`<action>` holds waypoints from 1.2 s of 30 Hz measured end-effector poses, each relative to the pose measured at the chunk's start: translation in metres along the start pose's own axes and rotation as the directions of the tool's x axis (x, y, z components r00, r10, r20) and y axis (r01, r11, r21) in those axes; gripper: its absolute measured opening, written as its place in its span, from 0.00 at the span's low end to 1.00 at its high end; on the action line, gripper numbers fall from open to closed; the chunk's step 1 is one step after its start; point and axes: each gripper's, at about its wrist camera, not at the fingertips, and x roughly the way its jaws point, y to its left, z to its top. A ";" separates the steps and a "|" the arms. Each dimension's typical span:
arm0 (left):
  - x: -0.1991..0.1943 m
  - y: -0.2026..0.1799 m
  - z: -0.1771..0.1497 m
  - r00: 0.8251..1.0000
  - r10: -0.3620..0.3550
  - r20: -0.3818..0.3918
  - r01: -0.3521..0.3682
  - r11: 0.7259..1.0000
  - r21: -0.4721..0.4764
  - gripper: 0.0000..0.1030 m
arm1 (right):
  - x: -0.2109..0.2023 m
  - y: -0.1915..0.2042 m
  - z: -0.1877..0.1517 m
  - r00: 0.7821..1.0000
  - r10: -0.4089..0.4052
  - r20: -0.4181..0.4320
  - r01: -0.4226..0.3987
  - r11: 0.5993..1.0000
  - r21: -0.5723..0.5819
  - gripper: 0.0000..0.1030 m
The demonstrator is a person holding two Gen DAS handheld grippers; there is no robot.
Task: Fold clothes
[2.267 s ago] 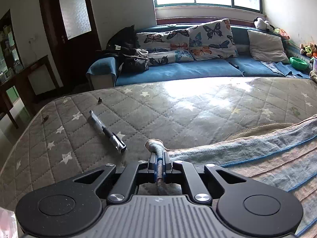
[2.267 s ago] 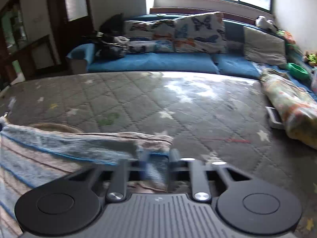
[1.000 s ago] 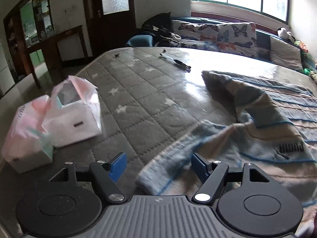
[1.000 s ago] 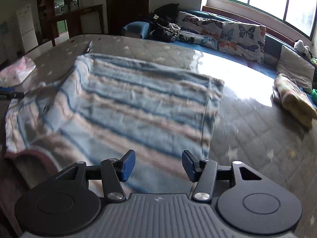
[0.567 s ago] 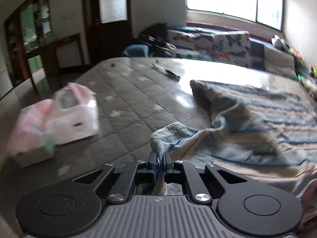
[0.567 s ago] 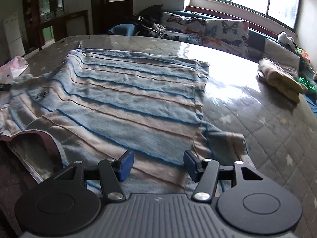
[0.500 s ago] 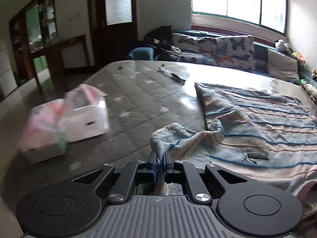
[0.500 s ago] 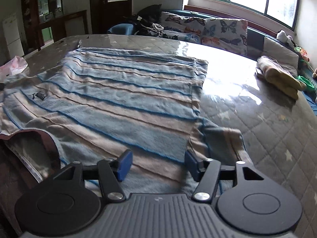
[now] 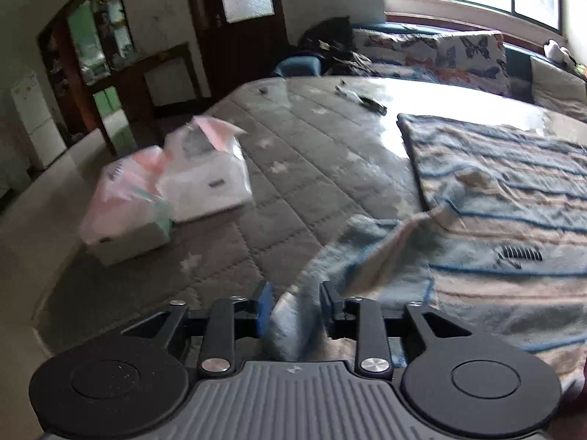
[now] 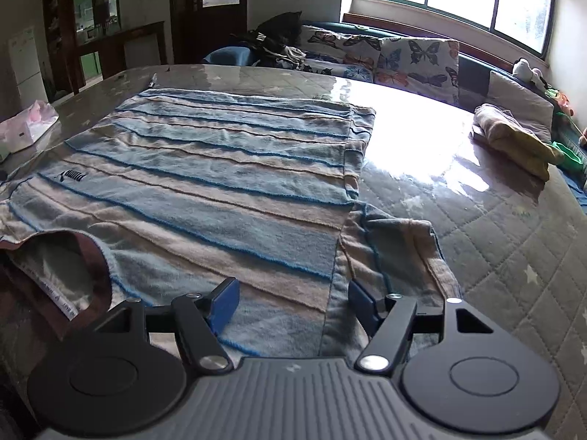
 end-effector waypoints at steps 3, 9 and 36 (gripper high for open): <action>-0.010 0.001 0.010 0.999 -0.009 0.050 0.010 1.000 -0.008 0.48 | -0.004 0.008 0.004 1.000 0.017 0.018 -0.016 1.000 -0.026 0.66; -0.010 -0.031 0.024 0.983 -0.162 0.086 0.161 0.987 0.015 0.47 | 0.004 0.029 0.009 0.997 0.074 0.014 -0.072 0.995 -0.073 0.66; 0.050 -0.108 0.055 0.939 -0.340 0.045 0.335 0.938 0.095 0.33 | -0.012 0.025 -0.006 0.995 0.102 0.007 -0.102 0.995 -0.006 0.70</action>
